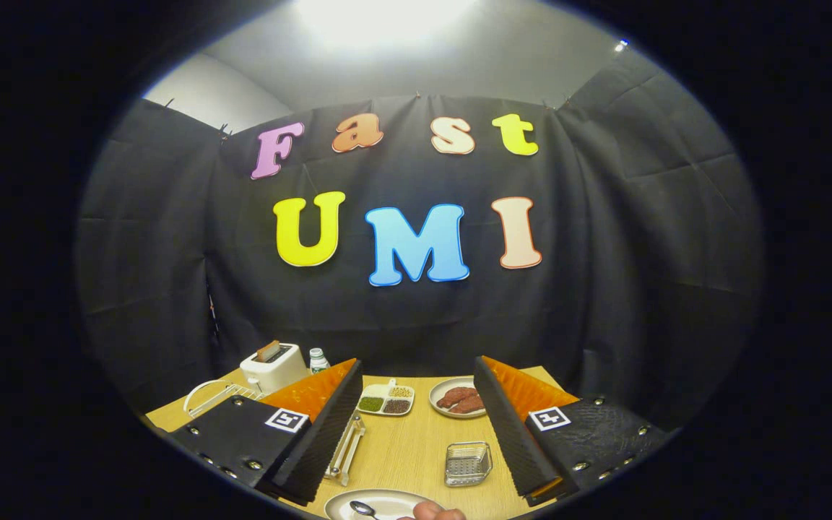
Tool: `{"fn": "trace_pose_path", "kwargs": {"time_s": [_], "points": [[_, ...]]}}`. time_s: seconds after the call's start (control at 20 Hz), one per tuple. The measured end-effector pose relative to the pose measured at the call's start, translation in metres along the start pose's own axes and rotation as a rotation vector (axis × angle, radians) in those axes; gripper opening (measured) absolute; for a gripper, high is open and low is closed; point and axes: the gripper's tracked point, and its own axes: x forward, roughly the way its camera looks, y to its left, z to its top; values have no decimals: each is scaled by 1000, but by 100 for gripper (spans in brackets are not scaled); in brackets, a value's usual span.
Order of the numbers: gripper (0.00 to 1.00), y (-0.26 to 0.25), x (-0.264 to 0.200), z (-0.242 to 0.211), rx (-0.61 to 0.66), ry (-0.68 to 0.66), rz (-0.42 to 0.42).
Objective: Take the plate from the dish rack, then take the spoon from the basket and place it into the plate.
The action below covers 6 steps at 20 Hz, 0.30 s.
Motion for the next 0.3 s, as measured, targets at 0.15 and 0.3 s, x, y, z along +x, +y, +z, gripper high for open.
{"fn": "trace_pose_path", "kwargs": {"time_s": [0.15,0.3], "points": [[95,-6,-3,1,-5,0,-10],[95,-12,-6,2,-4,-2,-18]]}}
